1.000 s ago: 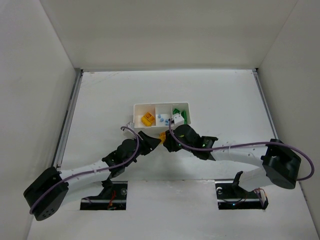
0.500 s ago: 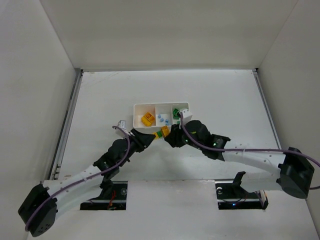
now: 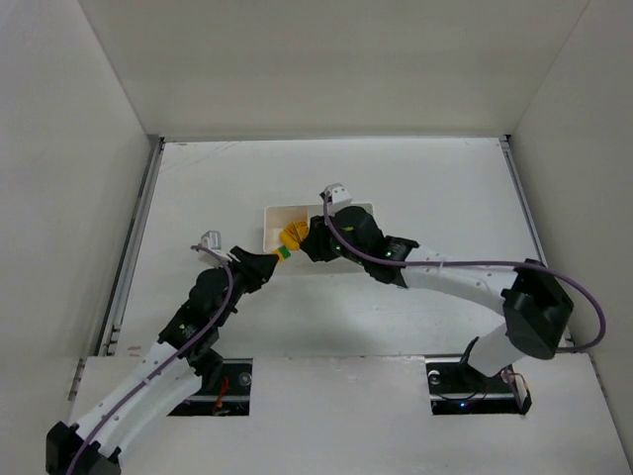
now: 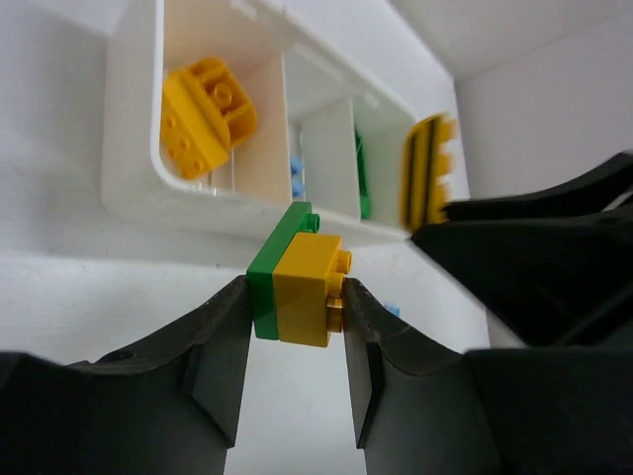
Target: Sort the legos into containers by color
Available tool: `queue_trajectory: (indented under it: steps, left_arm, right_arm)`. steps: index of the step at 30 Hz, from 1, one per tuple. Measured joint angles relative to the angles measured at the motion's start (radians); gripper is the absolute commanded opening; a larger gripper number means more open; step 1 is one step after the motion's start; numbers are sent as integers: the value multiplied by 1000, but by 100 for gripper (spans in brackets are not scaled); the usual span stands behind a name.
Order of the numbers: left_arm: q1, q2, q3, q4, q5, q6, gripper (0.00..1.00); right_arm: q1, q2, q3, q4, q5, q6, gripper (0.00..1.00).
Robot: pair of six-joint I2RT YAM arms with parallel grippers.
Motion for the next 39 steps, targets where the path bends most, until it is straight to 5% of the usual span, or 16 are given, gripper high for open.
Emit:
queue_trajectory:
  steps: [8,15,19,29,34,39]
  left_arm:
    - [135,-47,130,-53,27,13,13]
    - [179,-21,131,-94,99,12,14]
    - [203,-3,131,-99,159,-3,15]
    - [247,225,180,-71,490,-66,19]
    - [174,399,180,14,656,-116,20]
    - [72,528,180,114,783,-158,20]
  right_arm:
    - [-7,216,148,2,13,-10,30]
    - [-31,285,200,3,32,0,59]
    - [-34,276,195,5,40,2,63]
    - [-3,-175,-192,53,38,-98,50]
    - [107,-392,-320,56,-13,-211,63]
    - [146,-415,-325,58,-105,-274,72]
